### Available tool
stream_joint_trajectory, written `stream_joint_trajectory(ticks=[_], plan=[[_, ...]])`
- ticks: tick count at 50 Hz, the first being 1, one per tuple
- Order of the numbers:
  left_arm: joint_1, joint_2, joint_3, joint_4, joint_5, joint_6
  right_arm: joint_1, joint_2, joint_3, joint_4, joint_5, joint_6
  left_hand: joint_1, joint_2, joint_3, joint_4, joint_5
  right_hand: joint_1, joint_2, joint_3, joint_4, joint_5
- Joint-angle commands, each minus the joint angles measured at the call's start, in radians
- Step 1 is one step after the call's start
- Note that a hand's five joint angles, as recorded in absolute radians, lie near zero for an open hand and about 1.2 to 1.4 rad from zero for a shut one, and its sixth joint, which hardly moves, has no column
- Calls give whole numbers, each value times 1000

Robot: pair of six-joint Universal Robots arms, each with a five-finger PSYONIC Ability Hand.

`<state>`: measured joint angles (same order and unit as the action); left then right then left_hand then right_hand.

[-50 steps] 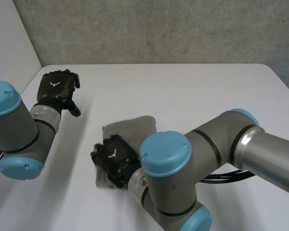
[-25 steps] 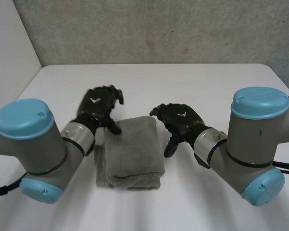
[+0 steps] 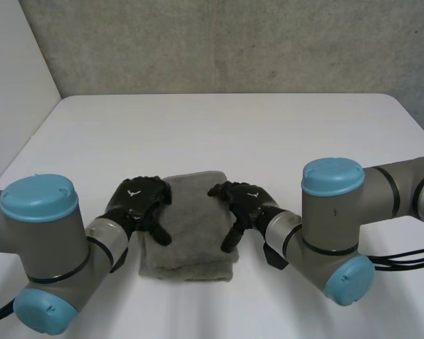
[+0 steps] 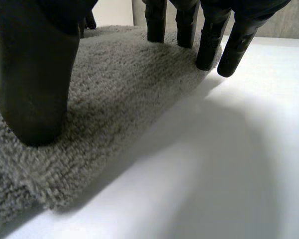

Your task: Fold the towel.

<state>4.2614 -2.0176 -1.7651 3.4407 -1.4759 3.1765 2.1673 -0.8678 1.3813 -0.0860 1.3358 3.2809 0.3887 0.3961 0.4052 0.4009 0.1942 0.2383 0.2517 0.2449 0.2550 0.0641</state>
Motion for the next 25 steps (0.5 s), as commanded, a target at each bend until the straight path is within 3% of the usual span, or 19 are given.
stream_joint_trajectory(ticks=[1, 15, 25], plan=[[18, -16, -2, 0, -3, 56, 28, -3, -2, -11, 55, -12, -34, -42, -51, -46, -14, -64, -77, -70, -80, -64], [-17, 96, 75, -14, 2, 54, 26, -154, -5, -3, 88, -20, -40, -48, -57, -52, -20, -64, -77, -70, -80, -64], [-26, 241, 261, -145, -9, 10, -70, -422, -45, 28, 273, -150, -146, -153, -162, -158, -126, -64, -77, -70, -80, -64]])
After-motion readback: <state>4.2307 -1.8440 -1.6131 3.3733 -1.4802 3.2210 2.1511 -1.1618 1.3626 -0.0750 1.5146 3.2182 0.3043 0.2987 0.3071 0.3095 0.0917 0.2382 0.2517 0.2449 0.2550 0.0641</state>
